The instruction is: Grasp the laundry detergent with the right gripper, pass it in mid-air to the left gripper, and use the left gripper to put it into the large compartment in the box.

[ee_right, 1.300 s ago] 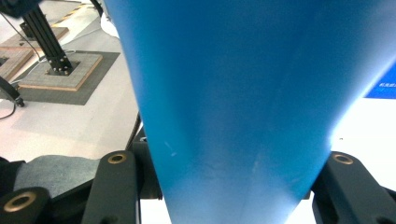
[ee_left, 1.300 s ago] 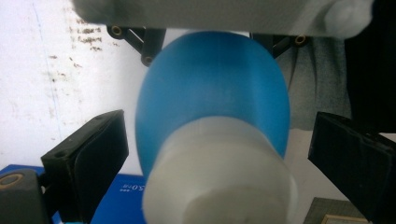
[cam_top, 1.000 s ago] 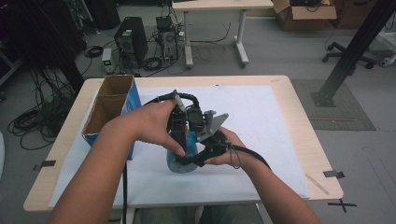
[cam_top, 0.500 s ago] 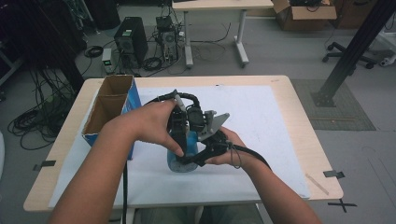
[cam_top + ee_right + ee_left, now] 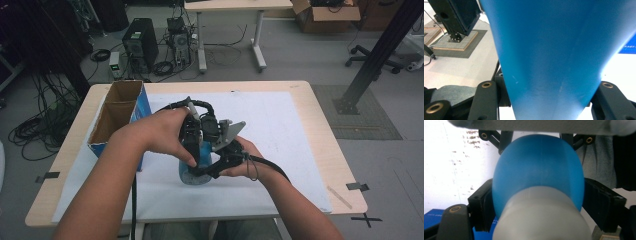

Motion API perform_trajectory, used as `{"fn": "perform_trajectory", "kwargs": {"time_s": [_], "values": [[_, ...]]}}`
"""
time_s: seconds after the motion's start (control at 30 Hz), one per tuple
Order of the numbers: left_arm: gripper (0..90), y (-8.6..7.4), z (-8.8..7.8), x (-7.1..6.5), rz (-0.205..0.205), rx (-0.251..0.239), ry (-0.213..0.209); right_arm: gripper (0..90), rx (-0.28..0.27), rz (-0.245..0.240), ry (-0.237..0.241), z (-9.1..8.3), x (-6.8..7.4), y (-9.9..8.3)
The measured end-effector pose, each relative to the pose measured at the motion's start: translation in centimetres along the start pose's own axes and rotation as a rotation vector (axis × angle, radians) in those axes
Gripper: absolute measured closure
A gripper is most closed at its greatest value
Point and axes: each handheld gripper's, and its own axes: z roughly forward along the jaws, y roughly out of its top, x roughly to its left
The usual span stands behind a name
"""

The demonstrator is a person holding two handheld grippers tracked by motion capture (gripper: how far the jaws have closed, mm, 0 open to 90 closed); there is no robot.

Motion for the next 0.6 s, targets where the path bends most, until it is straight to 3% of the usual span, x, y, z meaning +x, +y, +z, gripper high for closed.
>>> {"fn": "perform_trajectory", "kwargs": {"time_s": [0.6], "values": [[27.4,-0.16,-0.03,-0.11,0.0,0.001,0.01,45.9,-0.003,0.0,-0.001,0.19,0.05,0.15]]}}
